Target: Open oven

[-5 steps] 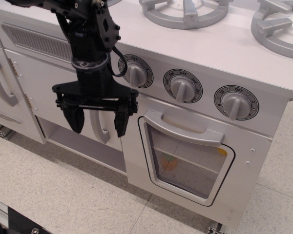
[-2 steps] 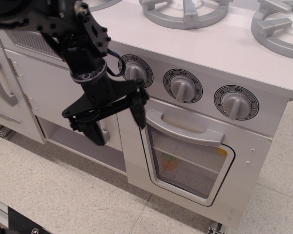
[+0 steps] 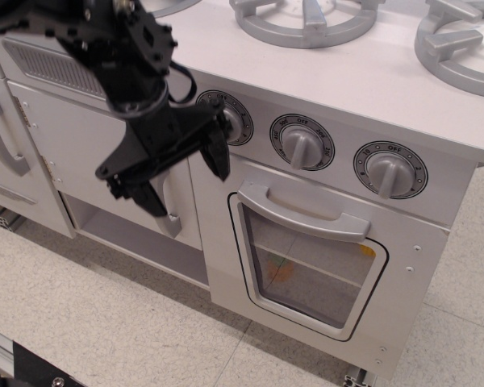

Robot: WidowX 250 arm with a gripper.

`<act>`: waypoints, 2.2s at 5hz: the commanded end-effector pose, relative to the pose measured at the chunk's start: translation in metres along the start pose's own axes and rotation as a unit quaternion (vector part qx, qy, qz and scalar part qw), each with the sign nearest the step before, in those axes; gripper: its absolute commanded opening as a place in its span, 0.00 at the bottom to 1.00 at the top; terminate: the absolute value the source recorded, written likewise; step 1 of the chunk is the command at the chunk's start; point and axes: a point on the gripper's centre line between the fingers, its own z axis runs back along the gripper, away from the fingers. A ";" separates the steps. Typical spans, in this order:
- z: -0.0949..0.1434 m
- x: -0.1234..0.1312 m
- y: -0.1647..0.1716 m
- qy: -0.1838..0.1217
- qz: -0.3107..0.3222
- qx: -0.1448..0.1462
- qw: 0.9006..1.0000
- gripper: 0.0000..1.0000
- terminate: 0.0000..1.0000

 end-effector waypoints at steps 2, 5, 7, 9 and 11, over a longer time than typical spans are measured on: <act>-0.037 0.002 -0.015 0.073 0.106 -0.051 0.990 1.00 0.00; -0.058 -0.027 -0.034 0.082 0.099 -0.083 0.988 1.00 0.00; -0.077 -0.040 -0.043 0.076 0.102 -0.081 0.989 1.00 0.00; -0.095 -0.041 -0.034 0.078 0.104 -0.066 0.989 1.00 0.00; -0.068 -0.051 -0.006 0.083 0.075 -0.050 0.992 1.00 0.00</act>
